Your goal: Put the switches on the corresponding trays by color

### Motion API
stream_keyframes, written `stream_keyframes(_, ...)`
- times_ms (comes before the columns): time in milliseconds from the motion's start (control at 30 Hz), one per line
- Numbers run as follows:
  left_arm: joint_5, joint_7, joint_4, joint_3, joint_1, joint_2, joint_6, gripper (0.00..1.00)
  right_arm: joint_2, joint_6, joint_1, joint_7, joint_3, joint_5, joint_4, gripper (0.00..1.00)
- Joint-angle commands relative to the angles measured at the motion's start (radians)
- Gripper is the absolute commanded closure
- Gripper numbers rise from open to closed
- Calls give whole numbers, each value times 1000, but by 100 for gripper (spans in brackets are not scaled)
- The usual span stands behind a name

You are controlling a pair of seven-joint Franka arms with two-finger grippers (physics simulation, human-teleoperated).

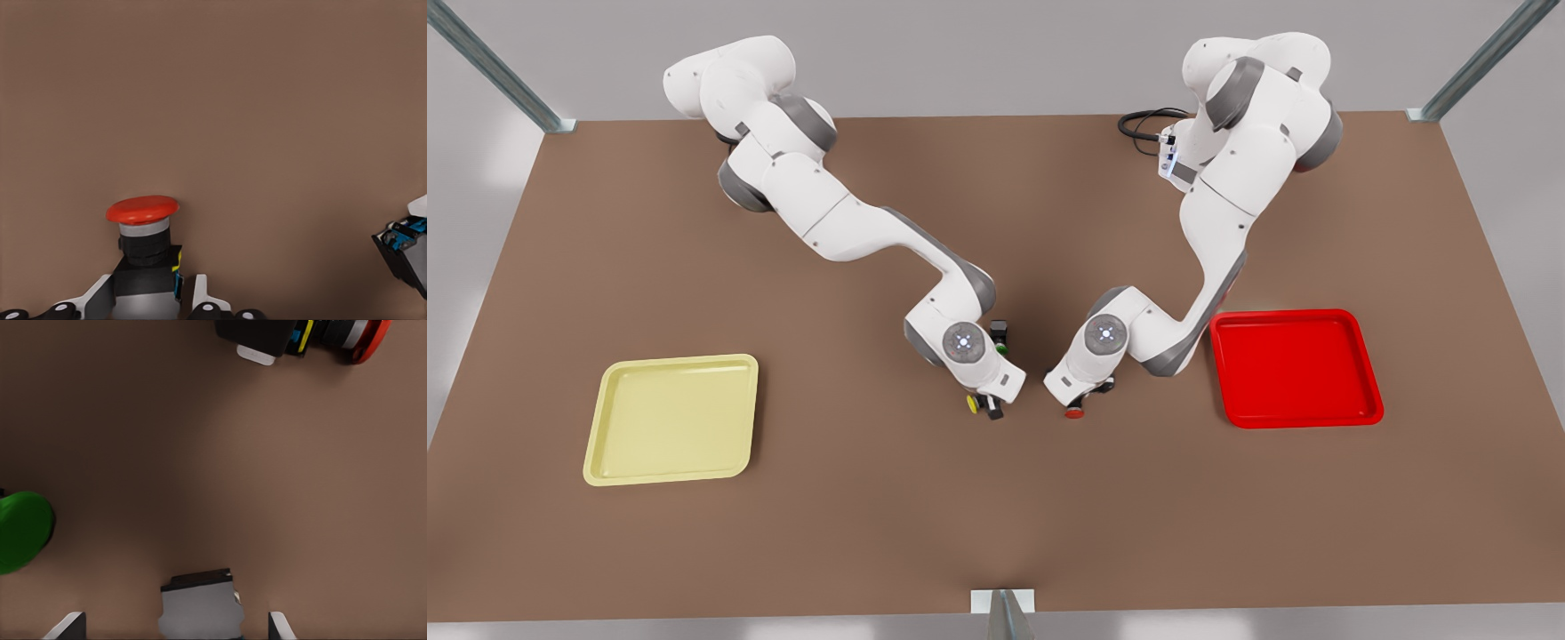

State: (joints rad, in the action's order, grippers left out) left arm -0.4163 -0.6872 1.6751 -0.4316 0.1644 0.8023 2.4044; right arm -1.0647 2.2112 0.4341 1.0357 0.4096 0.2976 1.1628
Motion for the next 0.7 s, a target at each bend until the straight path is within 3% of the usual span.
stream_keyframes(0, -1, 0, 0, 1, 1, 0, -1, 38, 0, -1, 0, 0, 0, 0, 0, 0)
stream_keyframes(233, 2, -2, 2, 1, 0, -2, -4, 40, -11, 7, 8, 0, -2, 0, -2, 2)
stream_keyframes(267, 2, -2, 2, 1, 0, -2, -4, 40, -11, 5, 9, 1, -2, 0, -11, 26)
stream_keyframes(367, 2, -2, 2, 1, 0, 0, -2, 42, -12, 5, 9, -2, -2, 0, -14, 36)
stream_keyframes(533, 4, 0, 2, -1, 1, 0, -2, 44, -28, 4, 9, -6, -2, 0, -31, 37)
stream_keyframes(600, 5, 0, 2, -1, 0, 0, -4, 44, -26, -8, 9, -11, -2, 0, -35, 54)
stream_keyframes(667, 5, 0, 2, 1, 1, -2, -10, 45, -26, -10, 14, -13, -2, -3, -37, 61)
